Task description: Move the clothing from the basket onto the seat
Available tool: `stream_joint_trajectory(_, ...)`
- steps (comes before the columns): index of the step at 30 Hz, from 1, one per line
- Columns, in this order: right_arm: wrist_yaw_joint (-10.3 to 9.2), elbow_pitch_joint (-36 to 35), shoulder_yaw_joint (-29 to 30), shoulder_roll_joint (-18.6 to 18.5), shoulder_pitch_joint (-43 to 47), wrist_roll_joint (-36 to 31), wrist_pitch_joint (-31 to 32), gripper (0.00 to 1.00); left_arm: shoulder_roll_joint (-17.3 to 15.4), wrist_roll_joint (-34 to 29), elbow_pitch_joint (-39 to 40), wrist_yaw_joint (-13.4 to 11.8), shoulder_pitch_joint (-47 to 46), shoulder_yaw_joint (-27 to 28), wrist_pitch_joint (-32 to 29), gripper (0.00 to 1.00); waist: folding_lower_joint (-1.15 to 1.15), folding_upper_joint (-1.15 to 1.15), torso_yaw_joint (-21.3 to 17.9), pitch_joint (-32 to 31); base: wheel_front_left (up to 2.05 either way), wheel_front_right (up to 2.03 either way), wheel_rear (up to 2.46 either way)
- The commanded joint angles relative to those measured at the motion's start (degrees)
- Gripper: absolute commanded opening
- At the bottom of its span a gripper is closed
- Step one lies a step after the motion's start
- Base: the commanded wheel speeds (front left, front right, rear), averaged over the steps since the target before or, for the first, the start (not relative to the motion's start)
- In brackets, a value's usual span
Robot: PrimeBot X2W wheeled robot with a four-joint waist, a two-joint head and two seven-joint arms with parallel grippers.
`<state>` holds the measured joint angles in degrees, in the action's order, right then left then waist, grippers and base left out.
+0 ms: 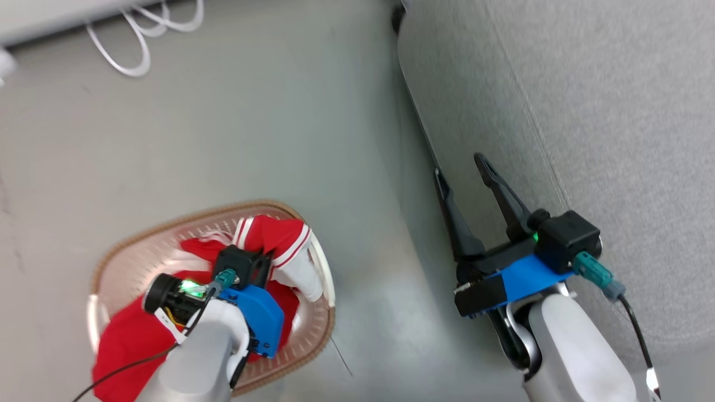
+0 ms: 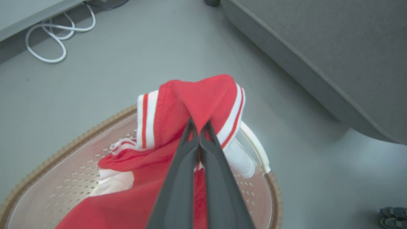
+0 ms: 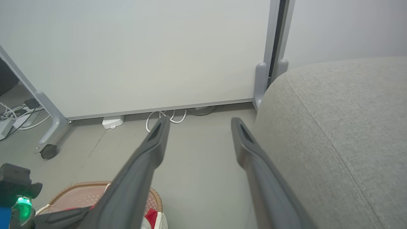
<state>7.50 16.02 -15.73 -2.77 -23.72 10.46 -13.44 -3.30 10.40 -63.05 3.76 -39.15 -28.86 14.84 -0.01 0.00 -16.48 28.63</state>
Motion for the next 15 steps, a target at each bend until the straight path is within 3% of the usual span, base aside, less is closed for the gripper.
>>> stream_joint_trajectory(1,-0.02,0.09,0.75,-0.19,1.50,-0.63,0.44,1.00,0.26,0.66,2.50,0.40,1.80,0.07,0.41,0.00,0.01,0.00,4.94,-8.47,0.00,0.00,0.00)
stream_joint_trajectory(7,-0.02,-0.59,3.33,-0.18,6.57,-1.96,3.28,1.00,0.40,4.89,13.38,1.52,7.61,-1.80,0.42,0.00,0.01,0.00,8.50,-17.41,0.00,0.00,0.00)
stream_joint_trajectory(15,-0.02,-2.67,6.38,-0.17,13.69,-2.98,6.88,1.00,0.34,12.17,20.58,0.95,8.91,-8.25,0.43,0.00,0.01,0.00,11.83,-25.92,0.00,0.00,0.00)
